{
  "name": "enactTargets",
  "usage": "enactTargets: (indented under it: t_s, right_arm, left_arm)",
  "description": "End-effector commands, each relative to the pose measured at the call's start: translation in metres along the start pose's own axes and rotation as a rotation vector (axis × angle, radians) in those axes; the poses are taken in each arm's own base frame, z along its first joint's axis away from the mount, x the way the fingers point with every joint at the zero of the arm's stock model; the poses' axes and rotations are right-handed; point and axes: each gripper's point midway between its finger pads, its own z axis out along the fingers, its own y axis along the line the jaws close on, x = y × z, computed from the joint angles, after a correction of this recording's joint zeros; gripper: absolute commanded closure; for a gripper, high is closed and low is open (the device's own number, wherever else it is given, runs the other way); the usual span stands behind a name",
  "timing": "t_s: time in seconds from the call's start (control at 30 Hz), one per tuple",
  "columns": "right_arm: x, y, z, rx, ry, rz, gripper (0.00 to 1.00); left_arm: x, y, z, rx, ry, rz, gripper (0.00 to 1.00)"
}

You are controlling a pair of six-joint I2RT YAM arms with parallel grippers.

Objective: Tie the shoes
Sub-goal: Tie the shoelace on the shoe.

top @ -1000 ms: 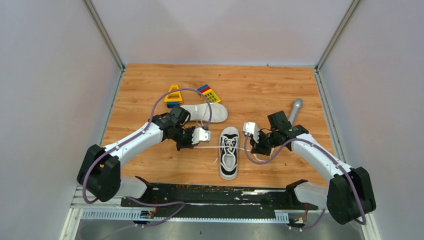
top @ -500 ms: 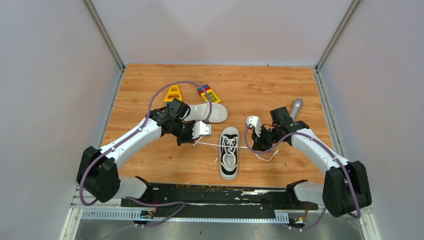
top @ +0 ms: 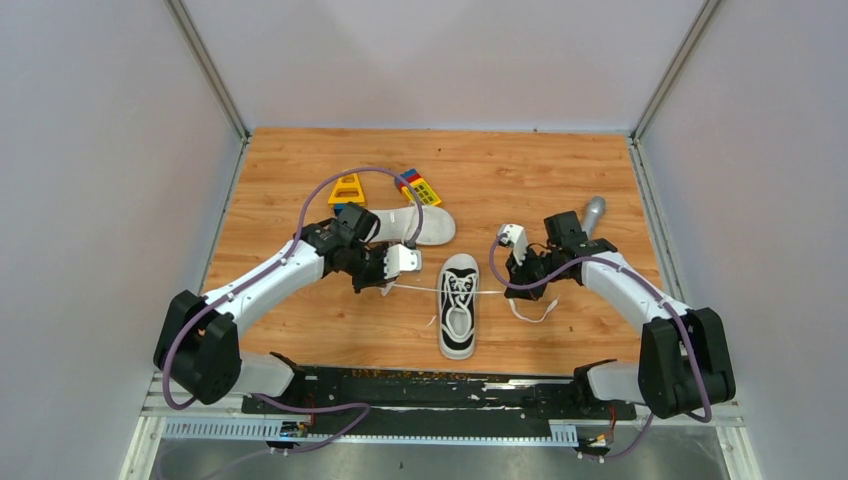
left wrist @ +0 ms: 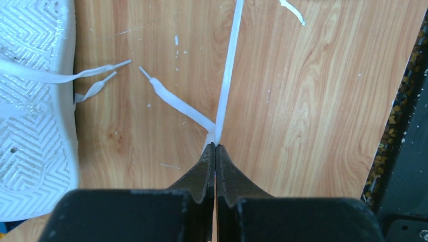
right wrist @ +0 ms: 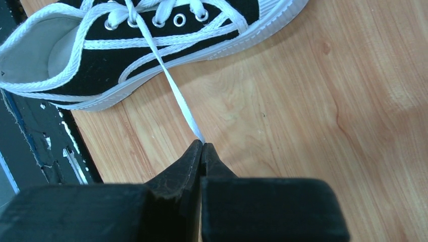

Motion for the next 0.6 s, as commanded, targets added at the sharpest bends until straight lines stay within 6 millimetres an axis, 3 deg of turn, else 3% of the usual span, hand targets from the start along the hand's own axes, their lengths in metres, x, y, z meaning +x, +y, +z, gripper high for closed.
enactTargets:
  t_s: [0.0, 0.17, 0.27, 0.43, 0.57]
  right_arm:
    - [0.007, -0.024, -0.006, 0.104, 0.033, 0.036, 1.0]
    - [0.015, -0.031, -0.005, 0.13, 0.039, 0.062, 1.0]
    - [-0.004, -0.017, -0.009, 0.06, -0.021, 0.068, 0.99]
    - [-0.05, 0.001, -0.026, -0.035, -0.115, 0.13, 0.68]
    - [-0.077, -0.005, -0.054, 0.014, -0.152, 0.162, 0.59]
  left_arm:
    - [0.021, 0.011, -0.014, -0.082, 0.076, -0.062, 1.0]
    - [0.025, 0.012, -0.01, -0.077, 0.087, -0.07, 1.0]
    - [0.009, 0.005, -0.009, -0.023, 0.018, -0.07, 1.0]
    - [-0.036, 0.007, -0.026, 0.019, -0.117, -0.139, 0.66]
    - [-0.06, 0.028, -0.055, -0.095, -0.162, -0.243, 0.52]
